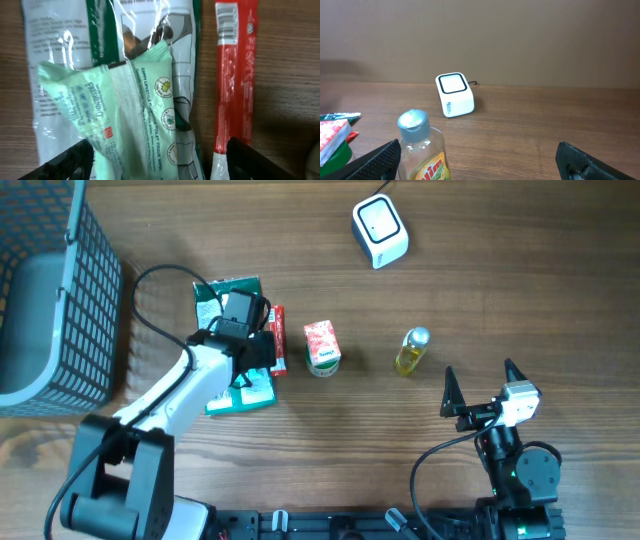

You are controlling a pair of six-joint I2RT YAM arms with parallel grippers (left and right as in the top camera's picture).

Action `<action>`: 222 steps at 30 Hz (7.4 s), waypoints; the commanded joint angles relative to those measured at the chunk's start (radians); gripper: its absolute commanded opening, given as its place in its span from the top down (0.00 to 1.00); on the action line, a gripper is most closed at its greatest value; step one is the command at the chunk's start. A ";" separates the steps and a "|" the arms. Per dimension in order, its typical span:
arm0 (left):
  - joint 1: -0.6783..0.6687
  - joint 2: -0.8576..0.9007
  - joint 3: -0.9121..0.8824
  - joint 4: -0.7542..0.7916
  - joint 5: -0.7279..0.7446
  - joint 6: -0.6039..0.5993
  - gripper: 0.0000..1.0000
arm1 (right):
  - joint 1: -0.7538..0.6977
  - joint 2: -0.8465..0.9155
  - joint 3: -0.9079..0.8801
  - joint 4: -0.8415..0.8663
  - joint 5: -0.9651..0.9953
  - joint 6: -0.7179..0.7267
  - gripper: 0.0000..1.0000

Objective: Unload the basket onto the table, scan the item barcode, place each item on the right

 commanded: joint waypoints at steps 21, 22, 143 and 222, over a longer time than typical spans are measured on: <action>-0.001 0.032 0.037 -0.128 -0.031 0.023 0.76 | -0.003 -0.002 -0.002 0.002 -0.009 -0.008 0.00; -0.001 0.048 0.037 -0.128 -0.031 0.023 0.75 | -0.003 -0.002 -0.002 0.002 -0.009 -0.008 0.00; 0.313 0.142 0.082 -0.072 0.366 0.027 0.94 | -0.003 0.000 -0.002 0.002 -0.009 -0.008 0.00; 0.409 -0.005 0.273 -0.150 0.339 0.079 0.00 | -0.003 0.000 -0.002 0.002 -0.009 -0.008 0.00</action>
